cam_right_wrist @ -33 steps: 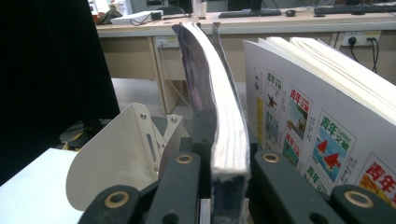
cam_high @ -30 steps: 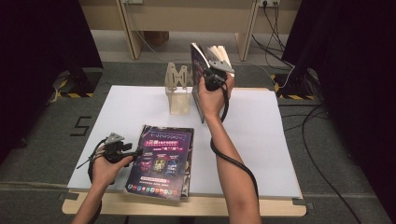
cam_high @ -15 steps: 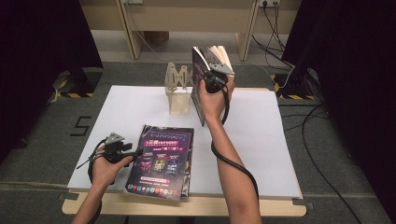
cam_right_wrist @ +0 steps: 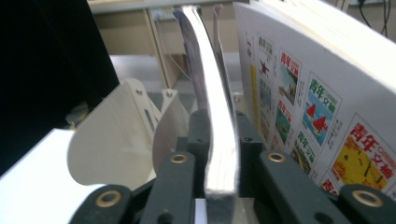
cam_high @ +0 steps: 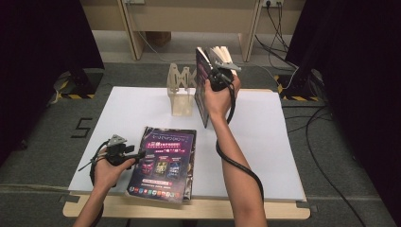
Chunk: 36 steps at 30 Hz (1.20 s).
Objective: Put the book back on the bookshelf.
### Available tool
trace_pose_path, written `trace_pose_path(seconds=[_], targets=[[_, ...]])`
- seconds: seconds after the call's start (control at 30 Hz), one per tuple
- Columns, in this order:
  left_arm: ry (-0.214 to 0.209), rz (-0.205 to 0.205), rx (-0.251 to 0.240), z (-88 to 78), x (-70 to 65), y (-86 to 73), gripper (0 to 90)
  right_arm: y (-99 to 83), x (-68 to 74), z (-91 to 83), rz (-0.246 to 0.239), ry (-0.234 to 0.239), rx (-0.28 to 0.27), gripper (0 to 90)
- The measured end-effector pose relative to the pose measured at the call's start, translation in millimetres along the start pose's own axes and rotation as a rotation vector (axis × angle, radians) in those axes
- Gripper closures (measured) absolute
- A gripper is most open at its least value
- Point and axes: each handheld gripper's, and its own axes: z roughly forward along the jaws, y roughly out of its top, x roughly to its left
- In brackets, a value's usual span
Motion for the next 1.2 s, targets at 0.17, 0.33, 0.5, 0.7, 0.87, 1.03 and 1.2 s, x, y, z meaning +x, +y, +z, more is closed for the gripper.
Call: trace_pose_path(seconds=[0.17,0.33,0.5,0.7,0.87,1.03,1.2], targets=[[0.002,-0.001,0.001,-0.3,0.4,0.0,38.7,-0.6,2.6,0.4,-0.018,-0.022,-0.007,84.6],[0.003,-0.001,-0.001,-0.4,1.0,0.2,38.7,-3.6,4.1,0.9,-0.008,-0.008,-0.041,84.9],[0.005,-0.003,0.002,-0.2,1.9,-0.1,38.7,-4.3,7.5,3.5,-0.027,0.003,-0.086,85.0],[0.005,-0.002,0.002,-0.8,2.4,0.0,38.7,-4.8,7.6,13.8,-0.033,0.005,-0.101,84.8],[0.005,-0.004,0.002,-0.3,2.3,-0.3,38.7,-4.6,4.9,16.3,-0.03,-0.009,-0.113,83.2],[0.002,-0.002,0.002,0.0,0.4,0.0,38.7,-2.4,2.3,13.7,-0.032,-0.014,-0.113,76.3],[-0.002,0.001,0.002,1.3,-0.4,-0.4,38.7,-4.2,0.6,7.9,-0.031,-0.009,-0.119,71.6]])
